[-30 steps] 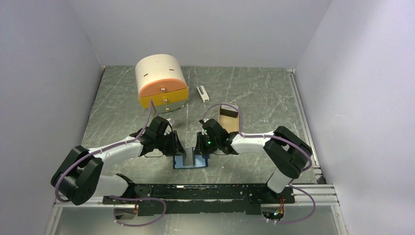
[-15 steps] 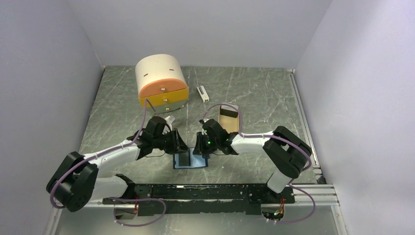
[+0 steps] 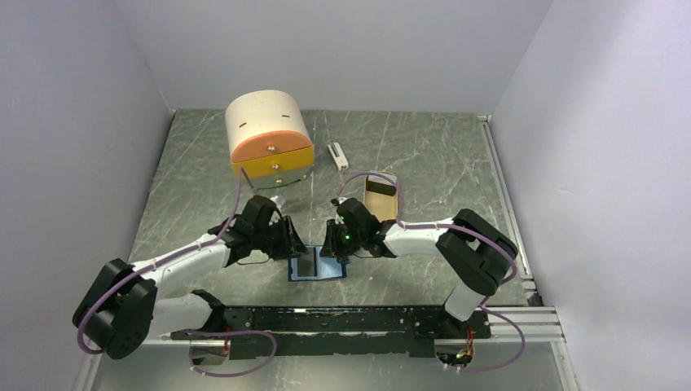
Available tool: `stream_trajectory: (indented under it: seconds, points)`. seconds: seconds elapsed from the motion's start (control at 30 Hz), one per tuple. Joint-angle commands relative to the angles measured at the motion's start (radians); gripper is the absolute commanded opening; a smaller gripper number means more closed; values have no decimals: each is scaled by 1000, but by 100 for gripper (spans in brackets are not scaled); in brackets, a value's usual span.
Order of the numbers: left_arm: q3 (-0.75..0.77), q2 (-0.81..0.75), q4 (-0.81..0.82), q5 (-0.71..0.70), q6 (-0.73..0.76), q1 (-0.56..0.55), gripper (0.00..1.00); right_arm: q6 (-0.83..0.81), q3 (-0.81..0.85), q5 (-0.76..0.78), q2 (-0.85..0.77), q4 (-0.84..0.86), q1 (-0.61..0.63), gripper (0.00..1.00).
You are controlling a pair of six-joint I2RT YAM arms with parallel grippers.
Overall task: Put the credit cards into the card holder
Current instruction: Insert the credit card into the card holder.
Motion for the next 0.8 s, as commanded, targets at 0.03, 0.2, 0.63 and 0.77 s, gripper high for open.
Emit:
stream_trajectory:
  seconds: [0.03,0.2,0.63,0.77]
  points:
    - [-11,33,1,-30,23,-6,45,-9,-4,14,36,-40,6,20]
    - [-5,62,-15,-53,32,-6,46,-9,-9,15,33,-42,7,20]
    - [-5,65,-40,-70,42,-7,47,-5,-15,9,38,-29,8,20]
    - [-8,82,7,-36,39,-7,47,-3,-18,10,35,-28,7,20]
